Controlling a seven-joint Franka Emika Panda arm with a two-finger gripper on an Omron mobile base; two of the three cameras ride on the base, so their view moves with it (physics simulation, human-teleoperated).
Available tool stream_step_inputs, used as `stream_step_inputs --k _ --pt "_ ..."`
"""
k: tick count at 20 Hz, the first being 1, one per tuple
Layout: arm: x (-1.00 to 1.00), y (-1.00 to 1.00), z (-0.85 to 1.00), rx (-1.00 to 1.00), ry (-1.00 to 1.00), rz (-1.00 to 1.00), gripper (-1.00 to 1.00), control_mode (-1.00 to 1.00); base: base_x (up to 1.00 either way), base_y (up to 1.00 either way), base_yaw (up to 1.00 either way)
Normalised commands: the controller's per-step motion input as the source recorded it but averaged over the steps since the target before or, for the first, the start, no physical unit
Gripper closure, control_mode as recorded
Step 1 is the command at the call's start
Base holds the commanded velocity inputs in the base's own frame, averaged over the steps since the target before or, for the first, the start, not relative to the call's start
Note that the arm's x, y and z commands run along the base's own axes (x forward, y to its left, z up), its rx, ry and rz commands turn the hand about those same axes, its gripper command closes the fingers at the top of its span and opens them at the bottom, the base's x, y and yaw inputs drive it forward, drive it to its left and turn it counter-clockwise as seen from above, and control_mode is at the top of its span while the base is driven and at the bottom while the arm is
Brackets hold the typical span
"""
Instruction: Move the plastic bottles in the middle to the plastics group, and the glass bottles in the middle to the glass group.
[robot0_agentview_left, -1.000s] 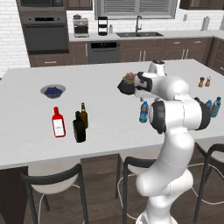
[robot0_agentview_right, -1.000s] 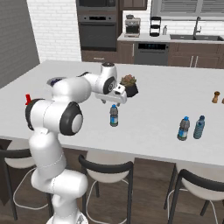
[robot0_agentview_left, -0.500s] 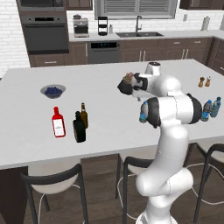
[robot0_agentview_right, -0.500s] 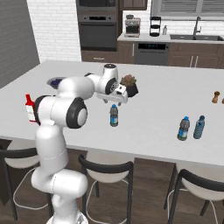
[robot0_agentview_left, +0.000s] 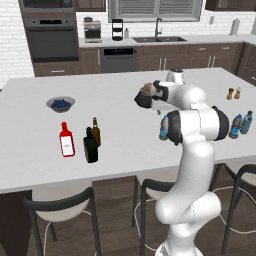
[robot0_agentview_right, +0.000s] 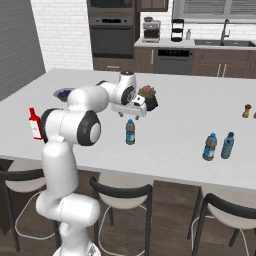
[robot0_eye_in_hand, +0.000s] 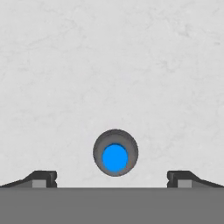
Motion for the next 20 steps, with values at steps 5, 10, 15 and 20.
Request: stream_step_inputs --k 5,10,15,20 --pt "-0.10 0.00 -0.16 0.00 0.00 0.00 -1.00 -1.00 0.00 0.00 0.00" --pt "0.00 0.00 -0.30 0.01 0.00 0.00 -1.00 -1.00 0.00 0.00 0.00" --pt "0.00 0.00 -0.22 0.01 0.00 0.00 -1.00 -1.00 0.00 0.00 0.00" --pt "0.12 0.00 -0.06 0.00 0.00 0.00 -1.00 -1.00 0.00 0.00 0.00"
